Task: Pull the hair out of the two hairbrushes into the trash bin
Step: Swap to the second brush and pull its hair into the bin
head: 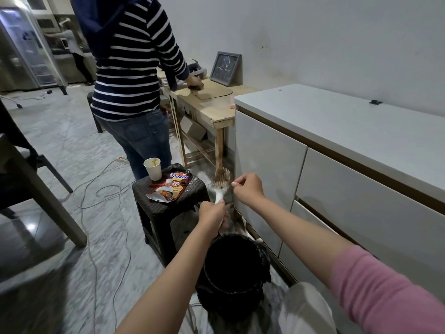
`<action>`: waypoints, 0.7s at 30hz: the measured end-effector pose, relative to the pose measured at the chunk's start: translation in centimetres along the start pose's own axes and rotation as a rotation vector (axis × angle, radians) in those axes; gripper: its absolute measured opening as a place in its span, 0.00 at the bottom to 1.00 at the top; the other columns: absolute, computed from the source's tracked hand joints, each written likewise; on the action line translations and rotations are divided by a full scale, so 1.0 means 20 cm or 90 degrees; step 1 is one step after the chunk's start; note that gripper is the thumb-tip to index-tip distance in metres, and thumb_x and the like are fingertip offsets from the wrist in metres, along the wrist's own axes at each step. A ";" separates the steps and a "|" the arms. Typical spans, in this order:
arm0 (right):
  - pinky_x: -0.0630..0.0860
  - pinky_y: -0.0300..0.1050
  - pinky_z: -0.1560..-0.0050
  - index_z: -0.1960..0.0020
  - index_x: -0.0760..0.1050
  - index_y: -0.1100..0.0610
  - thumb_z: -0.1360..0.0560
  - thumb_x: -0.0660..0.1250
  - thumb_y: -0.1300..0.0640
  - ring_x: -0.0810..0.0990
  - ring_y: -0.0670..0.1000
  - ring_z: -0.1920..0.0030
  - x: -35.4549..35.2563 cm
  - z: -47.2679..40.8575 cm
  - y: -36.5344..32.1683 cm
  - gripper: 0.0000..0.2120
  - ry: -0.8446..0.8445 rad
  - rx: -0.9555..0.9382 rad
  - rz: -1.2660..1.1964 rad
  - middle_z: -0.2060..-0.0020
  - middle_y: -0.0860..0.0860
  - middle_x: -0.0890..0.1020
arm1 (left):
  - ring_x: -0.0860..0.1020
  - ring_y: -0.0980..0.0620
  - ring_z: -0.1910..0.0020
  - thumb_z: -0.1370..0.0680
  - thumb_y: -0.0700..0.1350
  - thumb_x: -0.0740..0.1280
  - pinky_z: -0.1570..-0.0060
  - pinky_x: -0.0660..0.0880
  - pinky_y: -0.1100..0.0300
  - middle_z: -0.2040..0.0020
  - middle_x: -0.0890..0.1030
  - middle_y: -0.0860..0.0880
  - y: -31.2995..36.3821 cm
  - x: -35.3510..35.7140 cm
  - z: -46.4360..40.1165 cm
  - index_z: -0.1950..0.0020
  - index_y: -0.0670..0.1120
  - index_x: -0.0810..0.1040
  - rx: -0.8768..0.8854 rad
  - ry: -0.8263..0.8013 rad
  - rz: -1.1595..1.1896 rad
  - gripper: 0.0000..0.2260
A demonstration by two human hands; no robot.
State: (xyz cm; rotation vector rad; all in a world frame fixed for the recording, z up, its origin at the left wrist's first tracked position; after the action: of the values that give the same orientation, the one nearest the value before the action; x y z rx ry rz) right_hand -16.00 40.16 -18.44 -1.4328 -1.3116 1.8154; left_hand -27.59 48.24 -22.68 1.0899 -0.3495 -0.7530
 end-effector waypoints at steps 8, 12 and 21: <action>0.81 0.57 0.52 0.64 0.75 0.56 0.28 0.67 0.62 0.82 0.55 0.61 -0.05 0.08 0.05 0.06 0.032 -0.006 -0.105 0.65 0.54 0.80 | 0.65 0.52 0.75 0.22 0.46 0.65 0.76 0.61 0.64 0.68 0.71 0.45 0.01 -0.01 0.00 0.52 0.40 0.71 -0.028 -0.002 0.048 0.09; 0.82 0.55 0.53 0.63 0.73 0.56 0.25 0.65 0.64 0.79 0.48 0.72 -0.12 0.11 0.10 0.09 0.080 0.037 -0.236 0.68 0.52 0.76 | 0.64 0.52 0.75 0.20 0.43 0.62 0.75 0.60 0.63 0.68 0.70 0.46 0.00 -0.02 -0.03 0.53 0.40 0.69 -0.031 0.004 0.056 0.07; 0.80 0.43 0.62 0.60 0.71 0.59 0.23 0.64 0.65 0.77 0.48 0.73 -0.32 0.16 0.11 0.07 0.184 0.042 -0.466 0.69 0.55 0.74 | 0.65 0.52 0.73 0.20 0.40 0.59 0.76 0.62 0.63 0.66 0.71 0.46 -0.02 -0.01 -0.06 0.42 0.39 0.71 -0.062 0.002 0.041 0.09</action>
State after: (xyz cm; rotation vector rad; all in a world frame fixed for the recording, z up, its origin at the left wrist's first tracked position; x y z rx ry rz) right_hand -16.37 32.70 -17.45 -0.9456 -1.3631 1.1134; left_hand -27.28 49.10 -23.54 0.9839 -0.3399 -0.7038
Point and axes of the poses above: each hand's wrist, its own z-axis away from the middle knuckle, its own x-axis out of the palm, y = z × x, the point moved 6 cm from there along -z, towards the middle knuckle
